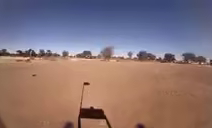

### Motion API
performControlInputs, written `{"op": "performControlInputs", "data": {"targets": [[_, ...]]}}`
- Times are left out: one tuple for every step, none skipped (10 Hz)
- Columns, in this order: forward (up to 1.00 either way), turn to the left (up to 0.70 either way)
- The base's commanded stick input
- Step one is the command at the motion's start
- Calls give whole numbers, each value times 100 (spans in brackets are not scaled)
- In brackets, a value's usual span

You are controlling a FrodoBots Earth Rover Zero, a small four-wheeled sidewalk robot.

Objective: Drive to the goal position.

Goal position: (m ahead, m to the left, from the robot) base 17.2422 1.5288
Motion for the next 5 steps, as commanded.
{"op": "performControlInputs", "data": {"targets": [[50,0],[50,0],[50,0],[50,0],[50,0]]}}
